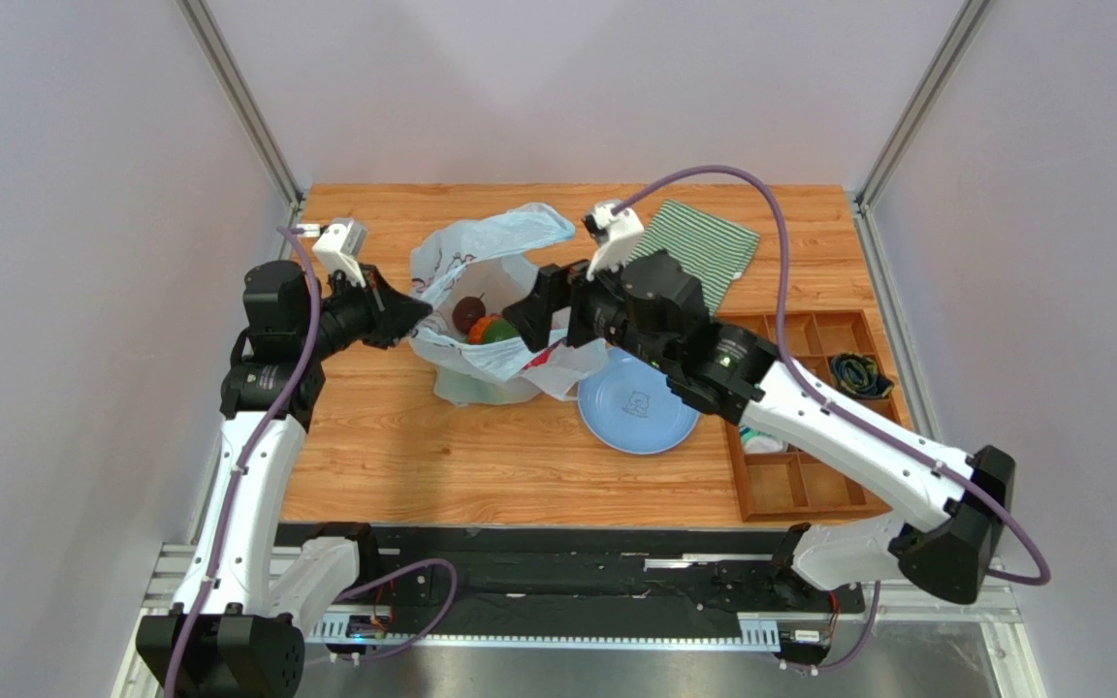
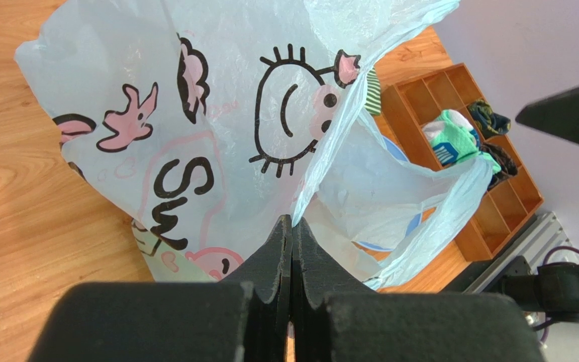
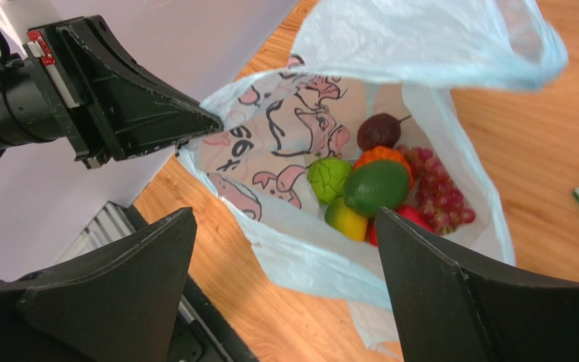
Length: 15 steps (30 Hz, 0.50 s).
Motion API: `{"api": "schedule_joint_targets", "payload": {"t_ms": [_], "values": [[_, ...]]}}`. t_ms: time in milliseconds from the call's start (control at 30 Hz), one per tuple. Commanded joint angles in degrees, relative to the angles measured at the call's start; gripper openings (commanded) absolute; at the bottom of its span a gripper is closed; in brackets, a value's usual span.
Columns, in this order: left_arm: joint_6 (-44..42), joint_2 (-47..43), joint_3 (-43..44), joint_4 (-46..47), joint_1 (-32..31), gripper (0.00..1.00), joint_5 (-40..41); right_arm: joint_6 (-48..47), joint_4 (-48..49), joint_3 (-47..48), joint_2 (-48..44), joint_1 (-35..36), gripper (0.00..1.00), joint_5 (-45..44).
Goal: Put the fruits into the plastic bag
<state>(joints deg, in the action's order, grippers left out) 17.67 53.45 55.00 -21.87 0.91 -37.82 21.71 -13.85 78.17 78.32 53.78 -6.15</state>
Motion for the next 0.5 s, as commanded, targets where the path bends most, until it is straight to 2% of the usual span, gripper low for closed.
{"api": "schedule_joint_targets", "payload": {"t_ms": [0, 133, 467], "values": [[0.08, -0.72, 0.63, 1.21, 0.5, 0.0, 0.12, 12.02, 5.4, -10.9, -5.8, 0.19, 0.92, -1.5], [0.17, -0.89, 0.54, 1.21, 0.41, 0.0, 0.38, 20.8, 10.66, -17.07, -10.02, 0.97, 0.91, 0.35], [0.08, -1.24, 0.54, 1.21, 0.5, 0.0, 0.82, 23.9, 10.33, -16.38, -6.26, 1.68, 0.91, -1.14]]}}
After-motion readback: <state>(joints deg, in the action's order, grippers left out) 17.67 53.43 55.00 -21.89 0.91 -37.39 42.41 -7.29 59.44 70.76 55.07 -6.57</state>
